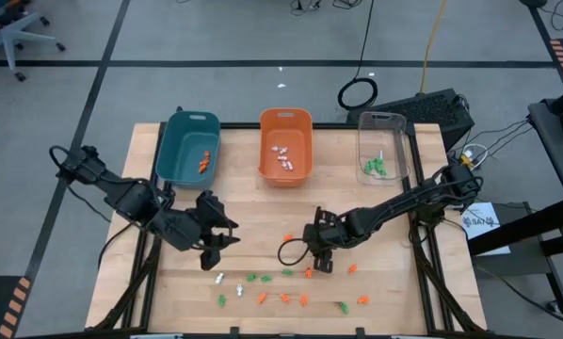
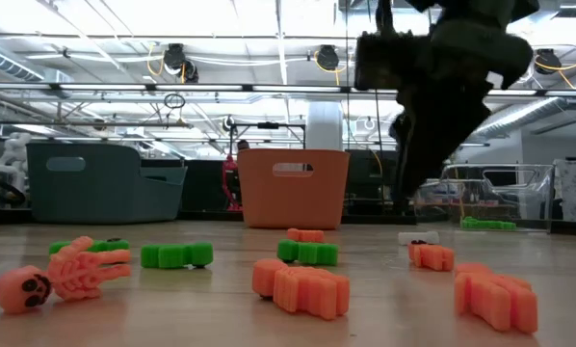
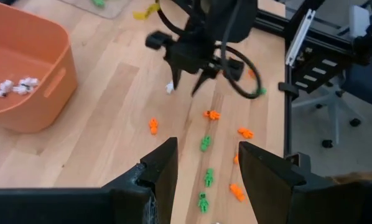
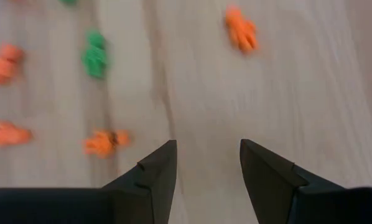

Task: Sort Halloween decoration
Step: Put the orange skeleton toy into the blue bin

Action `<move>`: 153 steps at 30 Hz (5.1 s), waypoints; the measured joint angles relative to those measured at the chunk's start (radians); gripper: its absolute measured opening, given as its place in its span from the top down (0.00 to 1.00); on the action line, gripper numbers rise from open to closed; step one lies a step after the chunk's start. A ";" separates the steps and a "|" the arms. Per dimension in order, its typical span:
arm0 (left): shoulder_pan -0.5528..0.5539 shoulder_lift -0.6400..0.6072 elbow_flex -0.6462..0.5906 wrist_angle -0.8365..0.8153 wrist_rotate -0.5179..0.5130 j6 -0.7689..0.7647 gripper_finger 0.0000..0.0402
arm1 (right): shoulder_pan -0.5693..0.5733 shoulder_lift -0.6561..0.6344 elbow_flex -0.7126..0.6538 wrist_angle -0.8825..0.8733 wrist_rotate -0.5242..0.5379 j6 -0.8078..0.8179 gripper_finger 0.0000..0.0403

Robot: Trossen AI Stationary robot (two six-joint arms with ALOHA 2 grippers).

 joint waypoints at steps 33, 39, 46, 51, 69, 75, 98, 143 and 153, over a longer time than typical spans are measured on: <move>-0.025 0.000 0.000 -0.028 -0.125 -0.025 0.57 | -0.119 0.212 0.001 0.364 -0.078 -0.305 0.68; -0.025 0.000 0.000 -0.030 -0.154 -0.024 0.57 | -0.119 0.213 0.001 0.369 -0.076 -0.257 0.82; -0.025 0.000 0.000 -0.030 -0.153 -0.041 0.57 | -0.118 0.201 0.001 0.376 -0.088 -0.161 0.98; -0.025 0.000 0.000 -0.030 -0.151 -0.051 0.57 | -0.110 0.146 0.000 0.368 -0.090 -0.120 0.98; -0.025 0.000 0.000 -0.051 -0.152 -0.044 0.57 | -0.111 -0.163 0.000 0.357 -0.080 0.081 1.00; -0.025 0.000 0.000 -0.043 -0.154 -0.022 0.57 | -0.111 -0.260 0.000 0.357 -0.079 0.089 1.00; -0.025 0.000 0.000 -0.026 -0.146 0.028 0.57 | -0.173 -0.383 0.001 0.477 -0.024 0.034 1.00; 0.395 0.047 0.032 0.483 0.285 0.427 0.57 | -0.172 -0.382 0.001 0.724 0.006 -0.203 1.00; 0.415 0.117 0.032 0.540 0.344 0.446 0.57 | -0.172 -0.382 0.001 0.722 0.006 -0.207 1.00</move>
